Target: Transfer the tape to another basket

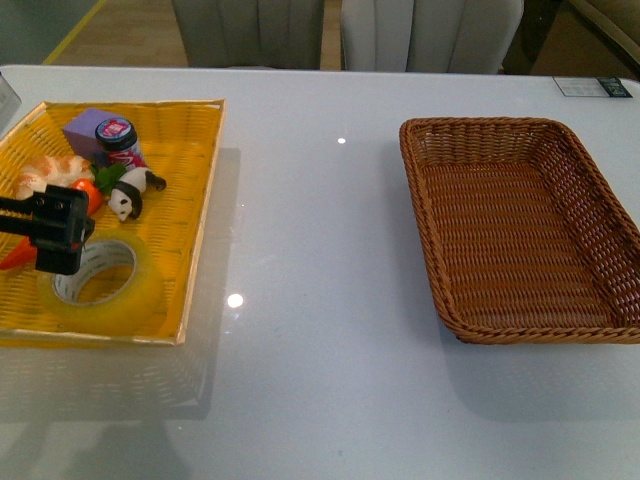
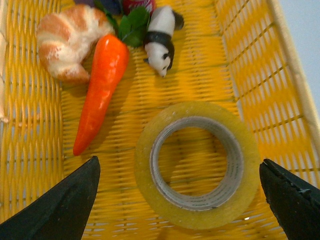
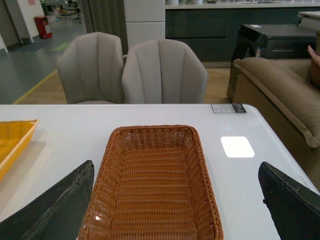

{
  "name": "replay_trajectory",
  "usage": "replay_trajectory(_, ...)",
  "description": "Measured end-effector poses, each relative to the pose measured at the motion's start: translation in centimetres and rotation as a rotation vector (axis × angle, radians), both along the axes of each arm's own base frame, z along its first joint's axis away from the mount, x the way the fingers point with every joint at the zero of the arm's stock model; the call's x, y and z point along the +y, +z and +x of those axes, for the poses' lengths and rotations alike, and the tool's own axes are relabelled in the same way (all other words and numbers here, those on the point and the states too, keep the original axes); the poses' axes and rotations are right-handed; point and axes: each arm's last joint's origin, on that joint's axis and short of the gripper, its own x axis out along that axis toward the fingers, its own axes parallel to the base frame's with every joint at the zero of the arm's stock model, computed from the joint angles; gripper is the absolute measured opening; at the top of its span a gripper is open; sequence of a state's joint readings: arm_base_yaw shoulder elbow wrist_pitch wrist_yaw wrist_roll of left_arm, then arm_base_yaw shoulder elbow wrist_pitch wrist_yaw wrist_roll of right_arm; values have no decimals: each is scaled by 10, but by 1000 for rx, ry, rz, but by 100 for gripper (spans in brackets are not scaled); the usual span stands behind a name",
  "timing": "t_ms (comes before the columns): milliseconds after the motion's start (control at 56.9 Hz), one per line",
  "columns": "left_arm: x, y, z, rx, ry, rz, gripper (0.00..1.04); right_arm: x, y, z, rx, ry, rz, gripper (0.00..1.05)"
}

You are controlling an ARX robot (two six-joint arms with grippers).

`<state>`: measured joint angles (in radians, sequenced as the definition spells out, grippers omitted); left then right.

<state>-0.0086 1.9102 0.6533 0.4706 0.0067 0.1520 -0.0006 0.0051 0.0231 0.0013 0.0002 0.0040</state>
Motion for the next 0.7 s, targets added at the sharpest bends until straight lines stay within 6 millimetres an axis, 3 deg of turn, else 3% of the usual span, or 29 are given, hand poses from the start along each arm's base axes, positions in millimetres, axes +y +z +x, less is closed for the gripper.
replay_trajectory(509, 23, -49, 17, 144, 151, 17, 96, 0, 0, 0, 0, 0, 0, 96)
replay_trajectory(703, 23, -54, 26, 153, 158, 23, 96, 0, 0, 0, 0, 0, 0, 96)
